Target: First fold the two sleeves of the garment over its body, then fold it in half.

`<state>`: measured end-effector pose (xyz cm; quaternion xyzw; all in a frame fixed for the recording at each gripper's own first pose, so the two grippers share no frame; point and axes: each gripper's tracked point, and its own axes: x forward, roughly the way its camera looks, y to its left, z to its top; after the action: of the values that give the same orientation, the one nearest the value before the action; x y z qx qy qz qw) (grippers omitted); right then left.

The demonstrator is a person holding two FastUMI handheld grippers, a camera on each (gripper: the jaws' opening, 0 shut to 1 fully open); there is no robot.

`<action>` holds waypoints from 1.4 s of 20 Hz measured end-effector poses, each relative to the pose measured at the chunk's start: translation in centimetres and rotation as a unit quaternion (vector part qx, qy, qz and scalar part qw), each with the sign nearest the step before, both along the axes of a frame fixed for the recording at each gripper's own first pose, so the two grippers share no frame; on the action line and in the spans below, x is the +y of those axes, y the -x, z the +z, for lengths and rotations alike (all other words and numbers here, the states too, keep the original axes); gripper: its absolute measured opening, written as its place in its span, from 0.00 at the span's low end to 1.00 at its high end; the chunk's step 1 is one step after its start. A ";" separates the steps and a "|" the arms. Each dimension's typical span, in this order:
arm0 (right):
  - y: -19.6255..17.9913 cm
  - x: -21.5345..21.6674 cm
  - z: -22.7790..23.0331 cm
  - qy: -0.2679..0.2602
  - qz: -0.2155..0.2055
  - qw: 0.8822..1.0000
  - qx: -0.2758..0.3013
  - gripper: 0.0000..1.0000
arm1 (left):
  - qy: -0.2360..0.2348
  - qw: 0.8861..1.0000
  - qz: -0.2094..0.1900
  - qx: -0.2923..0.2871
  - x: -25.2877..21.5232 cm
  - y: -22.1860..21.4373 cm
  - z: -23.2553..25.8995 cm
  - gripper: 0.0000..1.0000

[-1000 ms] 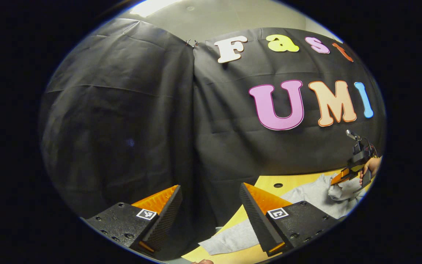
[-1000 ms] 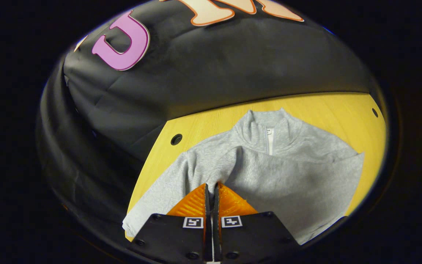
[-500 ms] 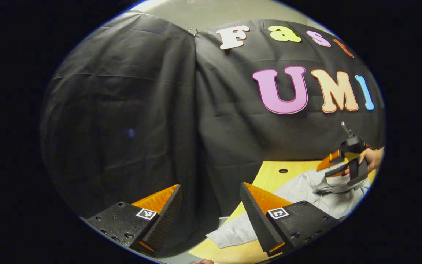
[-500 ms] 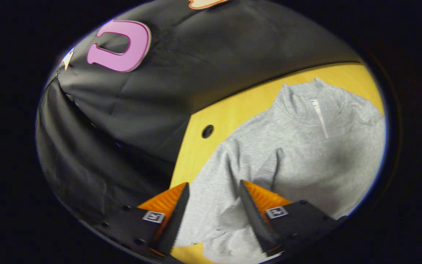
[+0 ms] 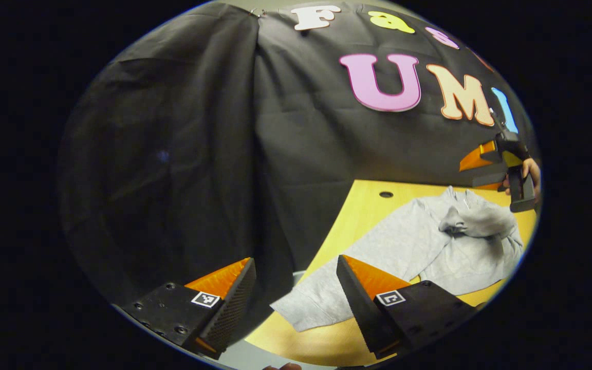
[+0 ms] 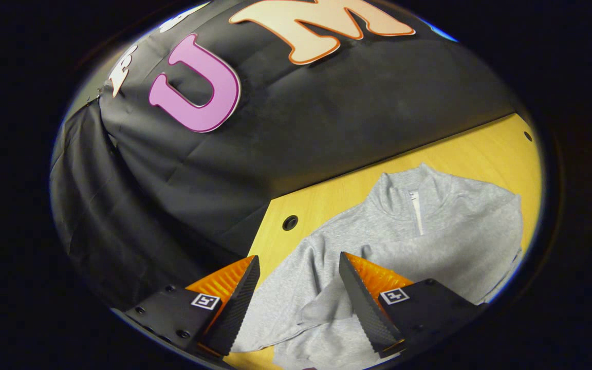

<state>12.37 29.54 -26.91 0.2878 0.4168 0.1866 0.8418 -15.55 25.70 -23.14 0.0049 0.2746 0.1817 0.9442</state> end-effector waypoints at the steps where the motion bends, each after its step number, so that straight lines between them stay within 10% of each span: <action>1: -0.1 -0.7 0.0 0.006 -0.005 1.000 0.000 0.97 | 0.008 1.000 -0.003 0.015 -0.1 0.1 -1.2 0.94; 18: 0.8 -9.0 -0.5 0.109 -0.026 0.993 -0.037 0.97 | 0.109 0.983 0.030 0.146 -0.7 1.3 -11.6 0.93; 21: 1.2 -9.8 -0.2 0.119 -0.017 0.992 -0.049 0.97 | 0.103 0.986 0.029 0.130 -1.1 1.2 -11.5 0.82; 28: 2.7 -12.0 0.3 0.147 -0.006 0.986 -0.079 0.97 | 0.081 0.990 0.015 0.117 -2.7 0.0 -11.5 0.12</action>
<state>9.71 17.54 -26.59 0.1478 0.3705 0.1406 0.9062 -15.56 23.05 -34.69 -0.0542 0.3968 0.1714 0.9001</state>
